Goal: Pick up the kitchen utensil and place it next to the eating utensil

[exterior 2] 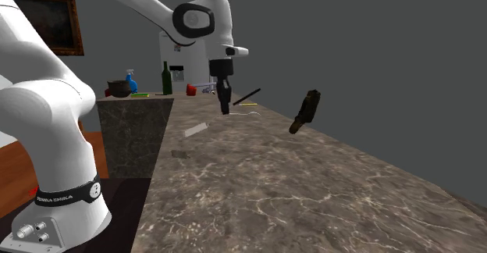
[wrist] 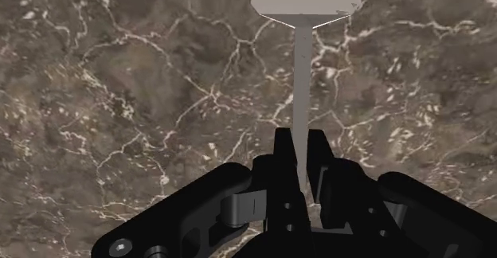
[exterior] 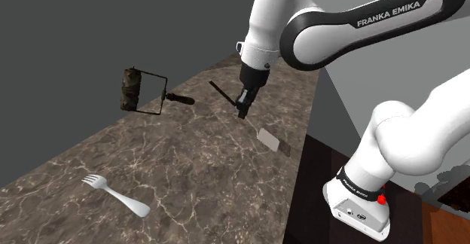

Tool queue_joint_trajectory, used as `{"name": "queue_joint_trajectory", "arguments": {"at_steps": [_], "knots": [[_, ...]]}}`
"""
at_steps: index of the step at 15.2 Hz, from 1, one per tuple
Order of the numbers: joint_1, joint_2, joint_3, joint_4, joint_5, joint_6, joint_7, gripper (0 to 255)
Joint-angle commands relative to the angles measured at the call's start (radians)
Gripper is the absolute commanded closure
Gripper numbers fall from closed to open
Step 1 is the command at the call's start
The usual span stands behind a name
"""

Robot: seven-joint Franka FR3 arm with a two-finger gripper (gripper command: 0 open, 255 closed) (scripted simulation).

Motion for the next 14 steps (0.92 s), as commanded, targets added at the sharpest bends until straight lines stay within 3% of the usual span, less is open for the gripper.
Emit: {"name": "queue_joint_trajectory", "arguments": {"at_steps": [1,8,14], "knots": [[0.019,0.025,0.039,0.022,0.009,0.005,0.054,255],[0.064,0.158,0.171,0.156,-0.002,0.007,0.243,255],[0.097,0.31,0.272,0.313,-0.064,-0.006,0.418,255]]}}
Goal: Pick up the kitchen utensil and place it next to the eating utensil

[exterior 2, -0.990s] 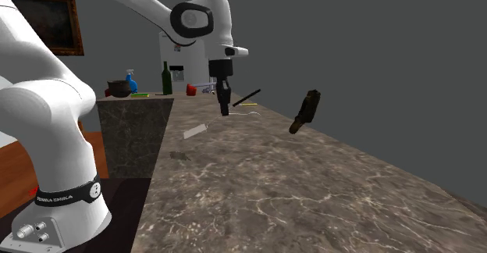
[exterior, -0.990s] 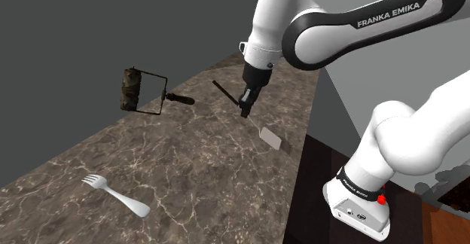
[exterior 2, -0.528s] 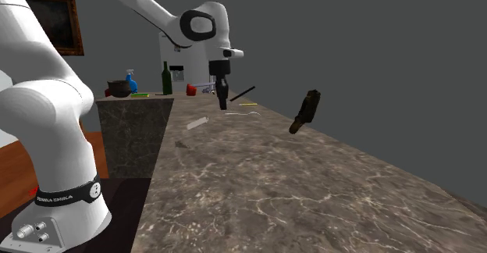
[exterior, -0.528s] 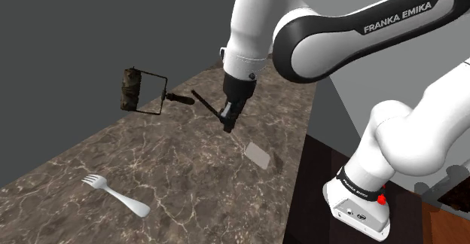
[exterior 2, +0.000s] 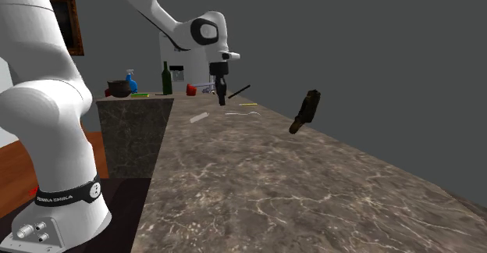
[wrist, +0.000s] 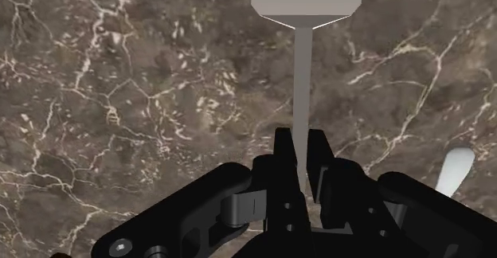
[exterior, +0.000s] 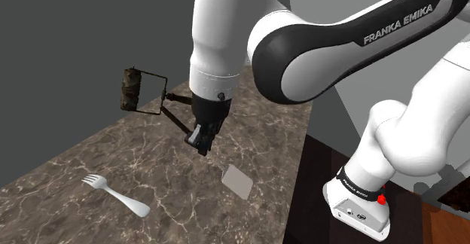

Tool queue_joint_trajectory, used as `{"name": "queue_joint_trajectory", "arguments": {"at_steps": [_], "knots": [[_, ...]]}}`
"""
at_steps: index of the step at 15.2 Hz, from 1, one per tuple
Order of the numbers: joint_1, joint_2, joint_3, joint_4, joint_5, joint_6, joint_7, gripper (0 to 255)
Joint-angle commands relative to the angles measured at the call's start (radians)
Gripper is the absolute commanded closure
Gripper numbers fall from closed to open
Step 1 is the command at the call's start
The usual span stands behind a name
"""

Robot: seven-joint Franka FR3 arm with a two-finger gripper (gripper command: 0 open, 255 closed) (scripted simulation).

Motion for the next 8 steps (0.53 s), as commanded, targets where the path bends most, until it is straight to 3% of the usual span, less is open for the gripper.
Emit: {"name": "queue_joint_trajectory", "arguments": {"at_steps": [1,8], "knots": [[0.014,0.05,0.031,0.056,-0.026,-0.011,0.063,255],[0.094,0.278,0.103,0.302,-0.167,-0.071,0.274,255]]}}
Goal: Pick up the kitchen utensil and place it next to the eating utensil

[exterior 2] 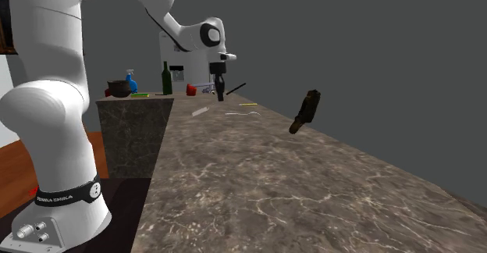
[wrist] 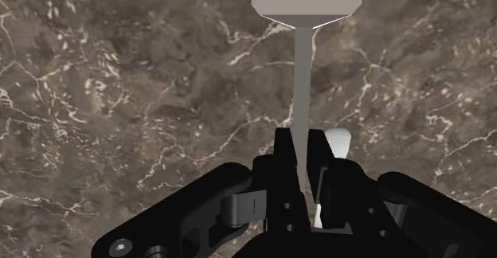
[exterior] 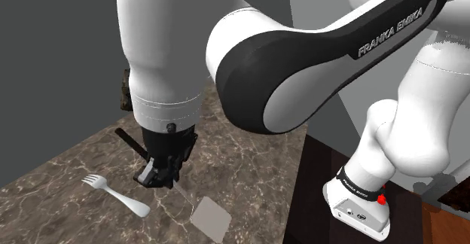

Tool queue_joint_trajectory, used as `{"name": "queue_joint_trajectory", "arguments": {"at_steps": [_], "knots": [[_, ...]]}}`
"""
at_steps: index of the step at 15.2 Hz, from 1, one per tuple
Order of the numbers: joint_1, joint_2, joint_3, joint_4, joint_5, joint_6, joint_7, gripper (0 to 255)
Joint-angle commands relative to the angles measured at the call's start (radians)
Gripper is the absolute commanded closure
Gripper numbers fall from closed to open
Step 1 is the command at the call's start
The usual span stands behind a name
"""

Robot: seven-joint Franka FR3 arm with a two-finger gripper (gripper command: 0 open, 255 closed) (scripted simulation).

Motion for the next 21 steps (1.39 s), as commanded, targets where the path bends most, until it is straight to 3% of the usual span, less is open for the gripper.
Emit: {"name": "queue_joint_trajectory", "arguments": {"at_steps": [1,10,21], "knots": [[0.033,0.071,0.013,0.076,-0.045,-0.021,0.061,255],[0.257,0.418,0.002,0.541,-0.222,-0.197,0.244,255],[0.255,0.455,-0.015,0.447,-0.249,-0.072,0.268,255]]}}
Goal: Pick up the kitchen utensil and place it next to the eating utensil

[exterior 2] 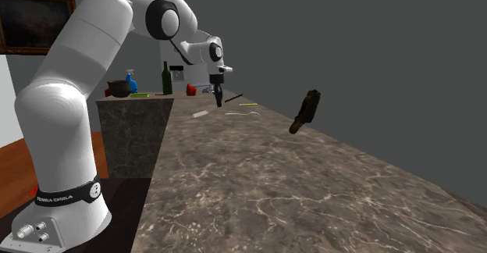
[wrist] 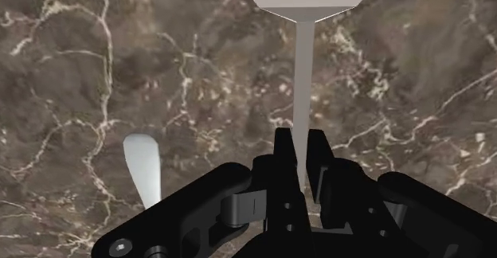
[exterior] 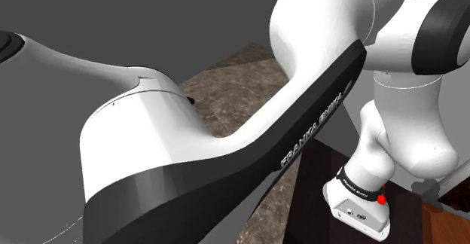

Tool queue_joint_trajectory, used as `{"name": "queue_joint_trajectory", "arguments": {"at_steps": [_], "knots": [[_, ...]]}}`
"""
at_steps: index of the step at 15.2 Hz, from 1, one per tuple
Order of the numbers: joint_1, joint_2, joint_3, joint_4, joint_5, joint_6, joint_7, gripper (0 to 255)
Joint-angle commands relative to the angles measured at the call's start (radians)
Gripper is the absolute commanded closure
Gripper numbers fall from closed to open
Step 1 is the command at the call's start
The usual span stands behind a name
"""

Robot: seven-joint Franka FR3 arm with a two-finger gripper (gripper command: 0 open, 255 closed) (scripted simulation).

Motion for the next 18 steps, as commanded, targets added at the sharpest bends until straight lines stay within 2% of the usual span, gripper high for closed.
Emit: {"name": "queue_joint_trajectory", "arguments": {"at_steps": [1,5,13,14,18], "knots": [[0.0,0.009,-0.004,-0.013,-0.006,0.021,0.005,255],[0.003,0.031,-0.012,-0.039,-0.021,0.066,0.016,255],[0.003,0.031,-0.012,-0.039,-0.021,0.066,0.016,255],[0.003,0.031,-0.012,-0.039,-0.021,0.066,0.016,0],[0.003,0.031,-0.012,-0.039,-0.021,0.066,0.016,0]]}}
